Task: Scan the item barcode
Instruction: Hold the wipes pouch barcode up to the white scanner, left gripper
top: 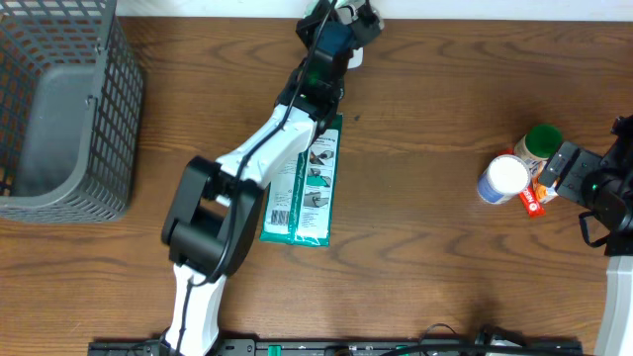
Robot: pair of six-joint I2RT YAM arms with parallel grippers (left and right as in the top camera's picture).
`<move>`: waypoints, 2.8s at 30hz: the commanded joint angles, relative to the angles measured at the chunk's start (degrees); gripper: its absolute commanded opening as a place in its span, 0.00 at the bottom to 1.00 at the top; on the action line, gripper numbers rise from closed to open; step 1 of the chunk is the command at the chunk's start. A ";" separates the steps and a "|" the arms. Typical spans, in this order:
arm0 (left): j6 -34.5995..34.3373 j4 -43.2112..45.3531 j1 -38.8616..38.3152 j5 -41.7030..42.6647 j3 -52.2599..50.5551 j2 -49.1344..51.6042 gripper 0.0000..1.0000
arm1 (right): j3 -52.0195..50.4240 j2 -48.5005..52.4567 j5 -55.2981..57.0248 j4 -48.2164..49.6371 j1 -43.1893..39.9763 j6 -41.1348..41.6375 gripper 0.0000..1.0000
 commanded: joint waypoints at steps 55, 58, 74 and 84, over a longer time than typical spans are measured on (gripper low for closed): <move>23.67 21.90 7.52 17.29 4.11 17.16 0.07 | 0.68 0.17 0.68 -0.07 -0.35 -0.42 0.99; 23.65 21.77 7.56 17.68 4.72 17.16 0.07 | 0.68 0.26 0.68 -0.07 -0.35 -0.42 0.99; 14.34 16.35 7.48 16.02 6.05 17.14 0.07 | 0.68 0.28 0.68 -0.07 -0.35 -0.42 0.99; -14.91 -7.04 6.29 11.41 18.25 8.28 0.07 | 0.68 0.28 0.68 -0.07 -0.35 -0.42 0.99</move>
